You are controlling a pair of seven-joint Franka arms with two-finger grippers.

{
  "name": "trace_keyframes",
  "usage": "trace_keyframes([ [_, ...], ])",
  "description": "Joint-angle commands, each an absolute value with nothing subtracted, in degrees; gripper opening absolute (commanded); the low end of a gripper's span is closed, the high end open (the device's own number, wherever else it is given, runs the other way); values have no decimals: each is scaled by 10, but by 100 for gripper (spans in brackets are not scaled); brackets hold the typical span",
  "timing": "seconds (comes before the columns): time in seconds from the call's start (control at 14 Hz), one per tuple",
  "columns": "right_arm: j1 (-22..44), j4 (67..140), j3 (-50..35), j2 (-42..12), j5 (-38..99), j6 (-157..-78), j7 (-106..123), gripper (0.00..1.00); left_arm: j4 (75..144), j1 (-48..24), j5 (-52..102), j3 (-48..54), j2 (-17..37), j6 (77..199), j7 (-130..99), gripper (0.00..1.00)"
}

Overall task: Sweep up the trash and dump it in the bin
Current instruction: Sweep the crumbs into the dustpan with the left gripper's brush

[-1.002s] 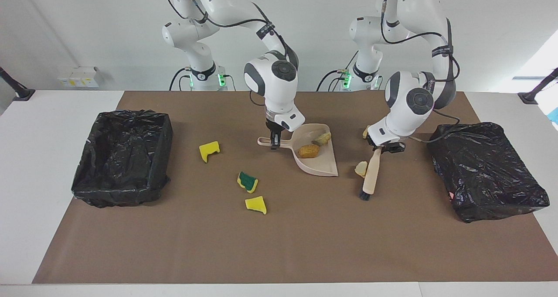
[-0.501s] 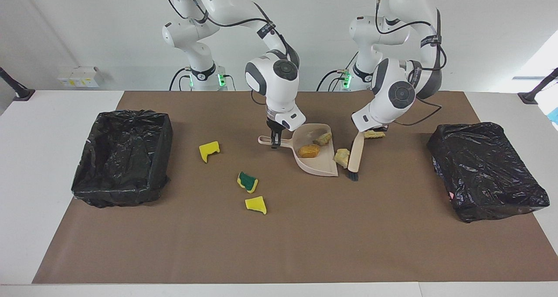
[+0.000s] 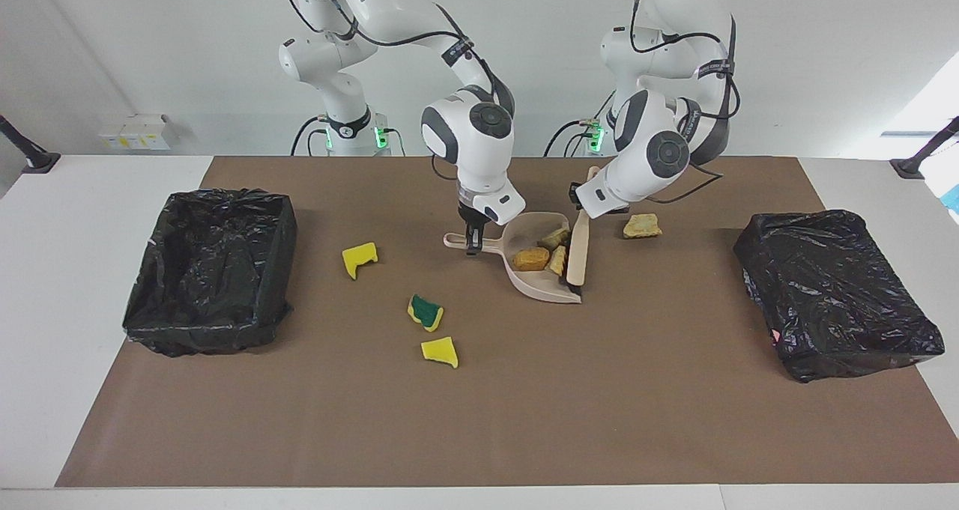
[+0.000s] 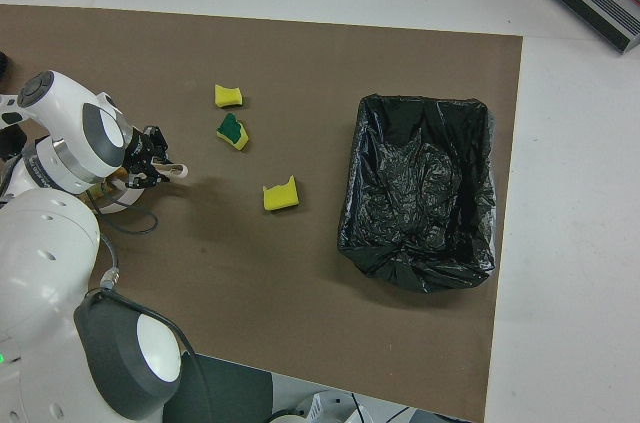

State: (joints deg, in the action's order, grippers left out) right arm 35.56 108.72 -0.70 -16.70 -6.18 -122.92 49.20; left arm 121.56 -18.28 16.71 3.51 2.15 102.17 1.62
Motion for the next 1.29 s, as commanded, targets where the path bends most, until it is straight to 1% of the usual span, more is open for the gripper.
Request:
trace_keyframes([
  [0.0,352,1095,-11,-171,-70,-1229,490,0,1214,-143,180,27,-17,983,-33,0],
  [0.21,352,1095,-11,-171,-70,-1230,490,0,1215,-103,143,27,-46,954,-167,0],
  [0.36,352,1095,-11,-171,-70,-1235,504,0,1216,-77,121,27,-54,906,-207,0],
  [0.43,352,1096,-11,-171,-71,-1241,525,0,1224,-75,86,28,-61,895,-213,0],
  [0.64,355,1099,-11,-172,-71,-1271,556,0,1322,-61,35,28,-129,910,-275,0],
  [0.86,373,1100,-11,-169,-71,-1271,557,0,1402,-63,34,29,-181,989,-387,0],
  [1.07,378,1101,-12,-165,-70,-1267,551,0,1443,-76,34,32,-185,1044,-424,0],
  [1.22,380,1100,-11,-165,-71,-1265,551,0,1455,-129,35,33,-180,1072,-412,0],
])
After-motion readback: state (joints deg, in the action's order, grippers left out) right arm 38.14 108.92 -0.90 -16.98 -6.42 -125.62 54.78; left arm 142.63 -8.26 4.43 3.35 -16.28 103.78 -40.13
